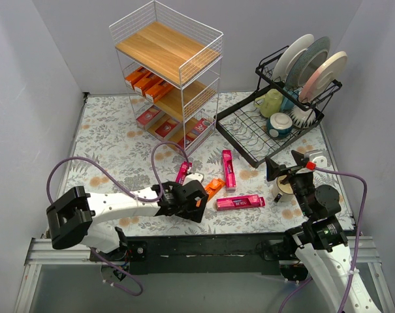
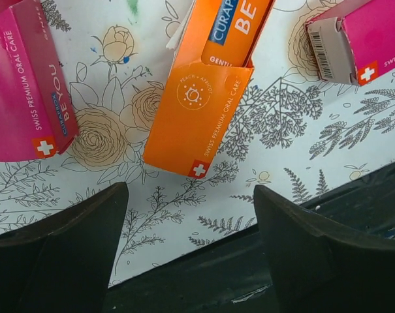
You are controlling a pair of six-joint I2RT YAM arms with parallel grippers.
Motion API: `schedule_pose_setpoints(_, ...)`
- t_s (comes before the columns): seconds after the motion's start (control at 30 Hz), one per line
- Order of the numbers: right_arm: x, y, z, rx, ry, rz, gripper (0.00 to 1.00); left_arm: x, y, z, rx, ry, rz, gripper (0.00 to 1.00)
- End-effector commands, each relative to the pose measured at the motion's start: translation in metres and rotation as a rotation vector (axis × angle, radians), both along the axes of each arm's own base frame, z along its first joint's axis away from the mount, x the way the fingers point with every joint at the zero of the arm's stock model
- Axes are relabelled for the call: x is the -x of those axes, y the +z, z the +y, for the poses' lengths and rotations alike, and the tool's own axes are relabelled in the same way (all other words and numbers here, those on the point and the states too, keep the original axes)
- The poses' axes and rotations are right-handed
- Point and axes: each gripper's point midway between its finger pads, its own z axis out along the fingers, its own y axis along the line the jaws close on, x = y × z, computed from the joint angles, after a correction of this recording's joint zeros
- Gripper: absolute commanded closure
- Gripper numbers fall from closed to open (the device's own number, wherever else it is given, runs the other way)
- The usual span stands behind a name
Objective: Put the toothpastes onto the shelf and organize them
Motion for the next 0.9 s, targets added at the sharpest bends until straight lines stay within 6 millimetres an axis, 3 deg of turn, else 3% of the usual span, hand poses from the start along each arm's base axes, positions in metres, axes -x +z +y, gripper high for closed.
schedule_pose_setpoints(0.0,0.001,0.019,0.000,-0.005,-0.001,-0.057,0.02,-0.006,0.015,-0.019,0.041,-0.020,-0.018,0.23)
schedule_pose_setpoints(0.3,0.002,0.020,-0.003,-0.004,-0.012,-0.062,0.01,-0.023,0.015,-0.043,0.055,-0.048,-0.068,0.23)
schedule_pose_setpoints(0.57,0.002,0.020,-0.003,-0.004,-0.012,-0.061,0.01,-0.042,0.017,-0.039,0.029,-0.006,-0.139,0.22)
schedule_pose_setpoints(0.73,0.002,0.020,-0.003,-0.003,-0.013,-0.062,0.01,-0.042,0.022,-0.033,0.041,-0.013,-0.163,0.18)
schedule_pose_setpoints(0.87,0.002,0.019,-0.002,-0.005,-0.008,-0.062,0.01,-0.041,0.013,-0.021,0.027,-0.028,-0.199,0.18)
